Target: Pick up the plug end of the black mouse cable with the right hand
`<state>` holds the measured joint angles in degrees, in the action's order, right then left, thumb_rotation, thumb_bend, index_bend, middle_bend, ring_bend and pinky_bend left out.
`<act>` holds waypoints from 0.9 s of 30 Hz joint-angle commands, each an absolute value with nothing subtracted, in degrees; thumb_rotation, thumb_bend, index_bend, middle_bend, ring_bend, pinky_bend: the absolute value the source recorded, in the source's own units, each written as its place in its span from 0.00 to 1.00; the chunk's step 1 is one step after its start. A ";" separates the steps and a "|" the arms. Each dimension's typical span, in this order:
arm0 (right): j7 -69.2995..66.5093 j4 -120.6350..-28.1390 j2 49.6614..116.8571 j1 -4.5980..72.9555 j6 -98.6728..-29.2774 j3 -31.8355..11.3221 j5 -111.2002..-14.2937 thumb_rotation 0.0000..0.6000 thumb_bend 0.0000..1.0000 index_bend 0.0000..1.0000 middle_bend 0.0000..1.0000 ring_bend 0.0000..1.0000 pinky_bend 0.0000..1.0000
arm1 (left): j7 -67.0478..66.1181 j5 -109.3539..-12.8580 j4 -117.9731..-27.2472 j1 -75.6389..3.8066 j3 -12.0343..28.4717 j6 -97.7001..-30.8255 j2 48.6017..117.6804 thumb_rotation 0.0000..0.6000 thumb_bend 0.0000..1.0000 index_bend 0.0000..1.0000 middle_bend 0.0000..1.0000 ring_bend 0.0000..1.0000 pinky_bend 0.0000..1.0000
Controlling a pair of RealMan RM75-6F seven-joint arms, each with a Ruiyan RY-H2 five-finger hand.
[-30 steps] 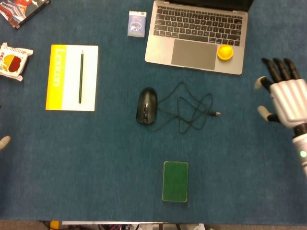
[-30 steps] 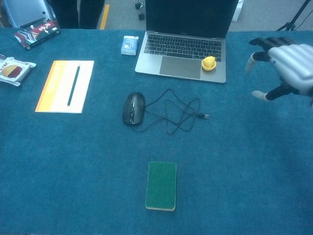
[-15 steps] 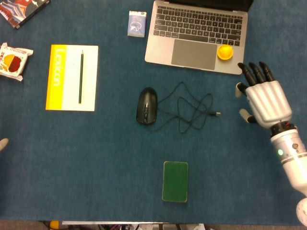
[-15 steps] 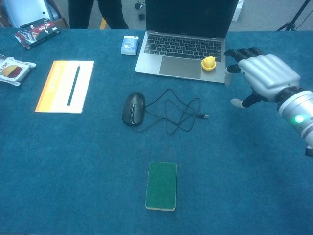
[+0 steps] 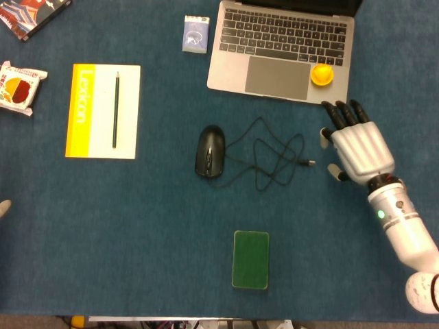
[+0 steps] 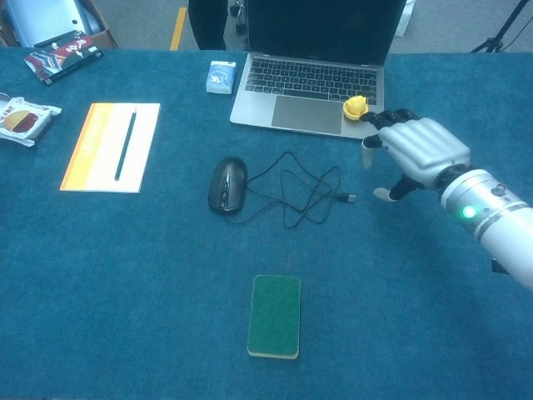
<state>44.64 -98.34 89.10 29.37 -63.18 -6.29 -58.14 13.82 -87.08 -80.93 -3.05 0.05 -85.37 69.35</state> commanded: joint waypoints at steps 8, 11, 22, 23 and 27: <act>42.89 -94.52 92.20 31.51 -61.67 -5.98 -56.71 1.00 0.19 0.46 0.05 0.00 0.00 | 14.66 -86.85 -80.07 -2.74 -0.12 -85.10 69.74 1.00 0.00 0.31 0.18 0.27 0.47; 42.38 -93.28 93.29 32.18 -61.31 -6.09 -56.30 1.00 0.19 0.47 0.05 0.00 0.00 | 15.02 -86.77 -79.73 -2.62 -0.15 -85.06 69.87 1.00 0.00 0.31 0.18 0.26 0.47; 41.54 -90.07 95.81 34.10 -60.10 -6.09 -54.88 1.00 0.19 0.50 0.05 0.00 0.00 | 16.51 -86.60 -78.56 -2.09 -0.31 -85.13 70.12 1.00 0.00 0.31 0.18 0.27 0.47; 41.54 -89.86 95.95 34.23 -60.07 -6.04 -54.72 1.00 0.19 0.50 0.05 0.00 0.00 | 16.62 -86.61 -78.45 -2.06 -0.31 -85.14 70.15 1.00 0.00 0.31 0.18 0.27 0.47; 41.40 -89.38 96.29 34.57 -59.95 -5.81 -54.30 1.00 0.19 0.51 0.05 0.00 0.00 | 16.87 -86.63 -78.21 -1.97 -0.34 -85.12 70.27 1.00 0.00 0.31 0.18 0.27 0.47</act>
<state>41.42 -89.41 96.26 34.54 -59.98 -5.84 -54.34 16.86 -86.63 -78.22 -1.98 -0.34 -85.12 70.27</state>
